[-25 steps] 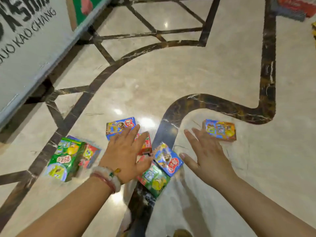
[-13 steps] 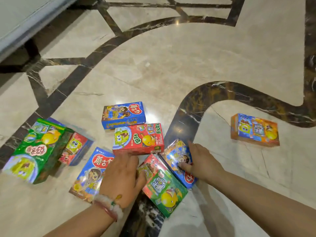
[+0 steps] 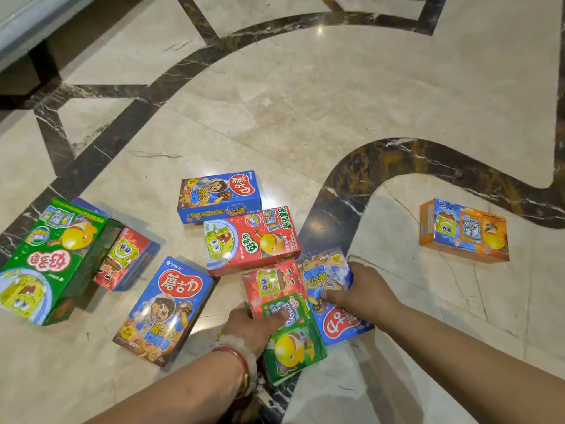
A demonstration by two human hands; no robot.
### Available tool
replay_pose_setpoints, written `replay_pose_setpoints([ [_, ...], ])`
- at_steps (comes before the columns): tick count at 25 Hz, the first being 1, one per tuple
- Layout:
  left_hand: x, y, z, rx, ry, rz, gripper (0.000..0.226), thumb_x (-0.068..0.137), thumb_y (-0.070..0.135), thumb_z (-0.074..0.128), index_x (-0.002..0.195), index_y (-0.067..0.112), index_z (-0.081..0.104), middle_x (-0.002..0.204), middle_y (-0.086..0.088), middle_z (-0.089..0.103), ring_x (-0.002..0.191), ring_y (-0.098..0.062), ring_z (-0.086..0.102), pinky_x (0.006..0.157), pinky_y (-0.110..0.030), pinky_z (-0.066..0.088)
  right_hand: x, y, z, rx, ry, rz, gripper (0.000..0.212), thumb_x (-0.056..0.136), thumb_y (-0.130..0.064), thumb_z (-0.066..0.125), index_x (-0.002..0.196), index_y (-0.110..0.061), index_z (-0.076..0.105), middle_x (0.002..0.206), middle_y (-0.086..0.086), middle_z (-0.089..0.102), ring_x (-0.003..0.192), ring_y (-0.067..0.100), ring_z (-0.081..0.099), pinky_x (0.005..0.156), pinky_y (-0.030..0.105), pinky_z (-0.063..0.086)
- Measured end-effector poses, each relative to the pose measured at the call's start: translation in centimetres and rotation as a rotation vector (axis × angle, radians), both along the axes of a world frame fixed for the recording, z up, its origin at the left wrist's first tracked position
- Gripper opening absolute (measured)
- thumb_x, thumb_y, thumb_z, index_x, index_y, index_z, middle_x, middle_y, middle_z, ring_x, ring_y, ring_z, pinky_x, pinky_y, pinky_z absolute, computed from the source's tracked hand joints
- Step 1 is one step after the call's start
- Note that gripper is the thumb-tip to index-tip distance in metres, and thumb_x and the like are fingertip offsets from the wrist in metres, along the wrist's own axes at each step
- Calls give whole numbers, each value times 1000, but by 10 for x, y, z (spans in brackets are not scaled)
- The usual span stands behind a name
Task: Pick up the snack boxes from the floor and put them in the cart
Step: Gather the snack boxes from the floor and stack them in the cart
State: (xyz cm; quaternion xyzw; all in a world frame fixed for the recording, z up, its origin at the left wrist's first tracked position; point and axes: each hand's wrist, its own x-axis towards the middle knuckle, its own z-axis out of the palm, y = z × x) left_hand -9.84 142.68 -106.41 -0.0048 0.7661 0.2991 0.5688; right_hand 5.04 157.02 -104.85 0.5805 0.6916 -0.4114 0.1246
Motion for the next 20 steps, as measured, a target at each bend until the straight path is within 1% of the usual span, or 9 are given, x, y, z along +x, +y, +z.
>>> replay_pose_setpoints([
  [2, -3, 3, 0, 66, -54, 46, 70, 39, 45, 88, 97, 9, 69, 90, -8, 74, 78, -26, 70, 78, -34, 55, 8, 4, 0, -126, 118, -179, 43, 70, -32, 83, 104, -16, 64, 99, 2, 72, 82, 20, 71, 80, 39, 57],
  [5, -4, -3, 20, 152, -154, 100, 79, 29, 35, 88, 99, 7, 67, 90, -12, 74, 83, -34, 70, 84, -51, 54, 21, -4, 9, -321, 248, -394, 47, 75, -24, 80, 113, -13, 55, 102, 9, 72, 81, 28, 72, 81, 49, 57],
  [7, -11, 10, 51, 215, -196, 105, 66, 37, 22, 92, 96, 4, 68, 92, -17, 73, 88, -38, 69, 87, -55, 52, 29, -1, 33, -356, 318, -523, 43, 79, -16, 75, 116, -10, 54, 105, 13, 70, 83, 32, 71, 81, 50, 57],
  [9, -17, 21, 85, 278, -188, 116, 53, 51, 12, 90, 99, 3, 69, 98, -20, 71, 93, -38, 68, 88, -54, 52, 34, -3, 67, -323, 369, -622, 36, 83, -9, 70, 115, -8, 54, 103, 14, 69, 81, 32, 70, 74, 44, 59],
  [12, -25, 39, 189, 344, -189, 99, 31, 65, 8, 76, 95, 6, 70, 101, -20, 71, 92, -35, 68, 85, -50, 54, 43, -3, 168, -344, 469, -746, 29, 87, -8, 64, 114, -11, 55, 102, 10, 70, 77, 25, 70, 63, 34, 59],
  [13, -24, 43, 235, 351, -201, 77, 34, 62, 10, 78, 95, 7, 71, 101, -19, 71, 93, -36, 68, 85, -49, 54, 50, -4, 212, -346, 491, -759, 28, 87, -9, 64, 114, -11, 56, 102, 10, 71, 76, 24, 70, 64, 34, 59],
  [15, -25, 45, 285, 425, -217, 54, 46, 57, 9, 82, 101, 4, 69, 102, -19, 71, 95, -37, 67, 85, -49, 55, 51, -4, 263, -316, 568, -771, 27, 87, -10, 65, 113, -13, 57, 100, 8, 72, 77, 22, 71, 68, 36, 59],
  [18, -21, 53, 432, 459, -242, -5, 43, 61, 11, 73, 103, 5, 67, 100, -16, 72, 88, -30, 69, 77, -41, 58, 60, -4, 414, -285, 626, -815, 21, 86, -10, 65, 106, -15, 59, 95, 5, 73, 76, 20, 71, 69, 34, 58],
  [20, -21, 51, 479, 516, -262, -11, 40, 62, 8, 76, 101, 5, 67, 96, -14, 73, 80, -26, 71, 67, -35, 59, 61, -7, 460, -244, 668, -807, 19, 86, -8, 65, 104, -13, 61, 93, 6, 74, 73, 19, 71, 69, 33, 58],
])
